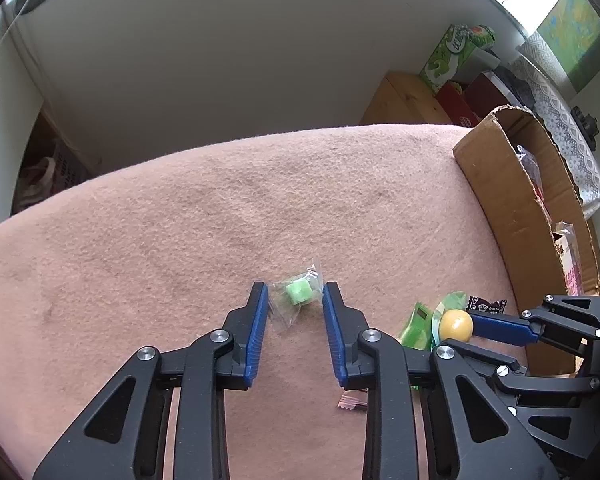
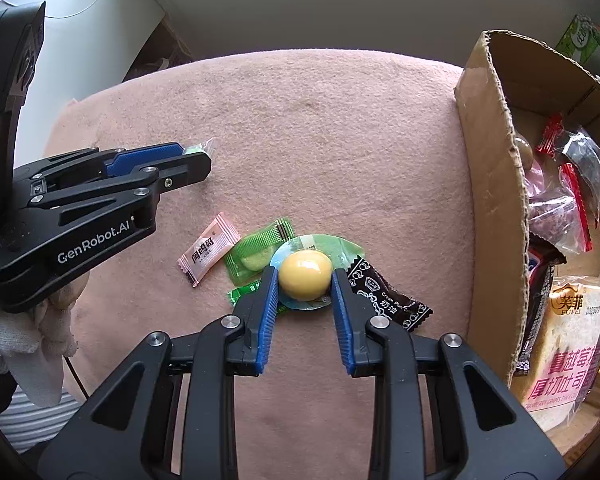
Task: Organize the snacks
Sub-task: 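Grasp the yellow ball candy with the right gripper while the left gripper grasps the small green candy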
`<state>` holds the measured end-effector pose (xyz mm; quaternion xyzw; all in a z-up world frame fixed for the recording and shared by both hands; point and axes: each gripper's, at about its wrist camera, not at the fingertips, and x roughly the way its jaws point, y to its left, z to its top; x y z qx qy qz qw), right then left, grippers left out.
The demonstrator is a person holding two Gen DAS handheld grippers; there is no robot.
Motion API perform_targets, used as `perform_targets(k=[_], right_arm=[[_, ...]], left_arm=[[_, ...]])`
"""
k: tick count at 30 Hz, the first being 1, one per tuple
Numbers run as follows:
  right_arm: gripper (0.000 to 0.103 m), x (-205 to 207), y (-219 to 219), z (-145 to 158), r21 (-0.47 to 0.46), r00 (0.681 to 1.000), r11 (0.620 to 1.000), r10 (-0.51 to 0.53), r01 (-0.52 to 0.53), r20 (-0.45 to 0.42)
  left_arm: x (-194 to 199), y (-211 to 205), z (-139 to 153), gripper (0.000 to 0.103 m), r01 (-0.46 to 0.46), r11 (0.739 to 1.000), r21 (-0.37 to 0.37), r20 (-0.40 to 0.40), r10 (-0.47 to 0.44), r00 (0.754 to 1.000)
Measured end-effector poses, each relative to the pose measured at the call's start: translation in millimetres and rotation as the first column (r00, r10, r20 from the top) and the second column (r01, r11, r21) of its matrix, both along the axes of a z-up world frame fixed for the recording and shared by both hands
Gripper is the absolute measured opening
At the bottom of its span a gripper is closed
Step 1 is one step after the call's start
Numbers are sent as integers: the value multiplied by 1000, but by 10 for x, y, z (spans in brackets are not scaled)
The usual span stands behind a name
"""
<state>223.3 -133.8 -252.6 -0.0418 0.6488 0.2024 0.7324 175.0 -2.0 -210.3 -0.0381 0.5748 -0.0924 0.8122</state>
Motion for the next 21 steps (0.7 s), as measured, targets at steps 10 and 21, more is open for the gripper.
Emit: perform_targets(k=[10, 21], right_arm=[[28, -123, -119, 170, 12, 1000, 1000, -8, 8, 23], [27, -199, -231, 341, 21, 999, 1000, -6, 5, 45]], left_arm=[[-60, -5, 49, 16, 8, 1000, 2, 8, -8, 1000], [-69, 101, 71, 14, -32, 998, -59, 10, 33, 999]])
